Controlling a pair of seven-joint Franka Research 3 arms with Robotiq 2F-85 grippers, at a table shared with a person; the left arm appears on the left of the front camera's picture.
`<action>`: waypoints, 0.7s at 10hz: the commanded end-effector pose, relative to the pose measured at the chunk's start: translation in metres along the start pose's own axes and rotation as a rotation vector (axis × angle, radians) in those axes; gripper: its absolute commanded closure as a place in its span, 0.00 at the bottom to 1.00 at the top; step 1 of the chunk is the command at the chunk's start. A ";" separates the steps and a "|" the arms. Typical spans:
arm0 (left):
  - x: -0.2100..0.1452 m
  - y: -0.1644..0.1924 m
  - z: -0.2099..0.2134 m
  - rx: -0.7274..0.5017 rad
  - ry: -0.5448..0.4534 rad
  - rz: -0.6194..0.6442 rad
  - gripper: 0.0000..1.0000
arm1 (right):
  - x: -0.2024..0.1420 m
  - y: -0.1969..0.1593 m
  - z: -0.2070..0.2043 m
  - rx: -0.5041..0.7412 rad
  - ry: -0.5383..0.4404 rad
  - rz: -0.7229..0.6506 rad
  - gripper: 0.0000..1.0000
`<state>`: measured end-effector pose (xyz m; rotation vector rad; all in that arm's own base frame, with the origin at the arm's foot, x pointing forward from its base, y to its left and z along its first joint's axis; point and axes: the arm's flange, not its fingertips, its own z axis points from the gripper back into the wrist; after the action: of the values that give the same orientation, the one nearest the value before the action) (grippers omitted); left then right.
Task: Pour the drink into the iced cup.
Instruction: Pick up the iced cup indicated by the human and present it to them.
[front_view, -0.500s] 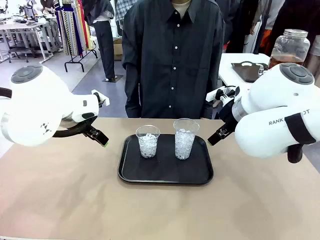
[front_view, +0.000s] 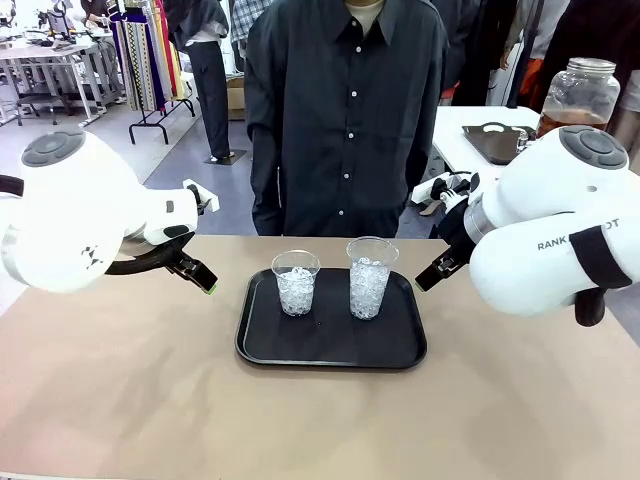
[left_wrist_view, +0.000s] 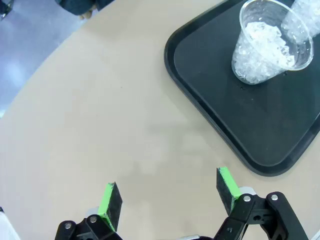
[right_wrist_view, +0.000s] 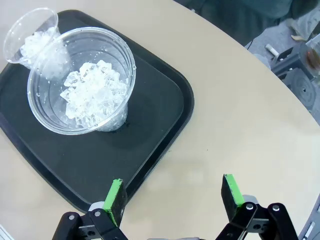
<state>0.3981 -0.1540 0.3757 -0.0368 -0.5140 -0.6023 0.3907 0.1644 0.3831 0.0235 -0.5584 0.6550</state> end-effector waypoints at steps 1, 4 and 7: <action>0.001 0.000 0.002 0.003 -0.008 -0.004 0.00 | 0.001 0.000 0.002 -0.001 -0.004 0.000 0.00; 0.001 0.000 0.002 0.003 -0.008 -0.004 0.00 | 0.001 0.000 0.002 -0.001 -0.004 0.000 0.00; 0.007 -0.006 0.023 0.022 -0.013 -0.021 0.00 | 0.014 -0.005 0.021 0.068 -0.030 -0.036 0.00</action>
<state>0.3960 -0.1567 0.3830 -0.0314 -0.5265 -0.6142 0.3904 0.1669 0.3898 0.0390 -0.5640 0.6468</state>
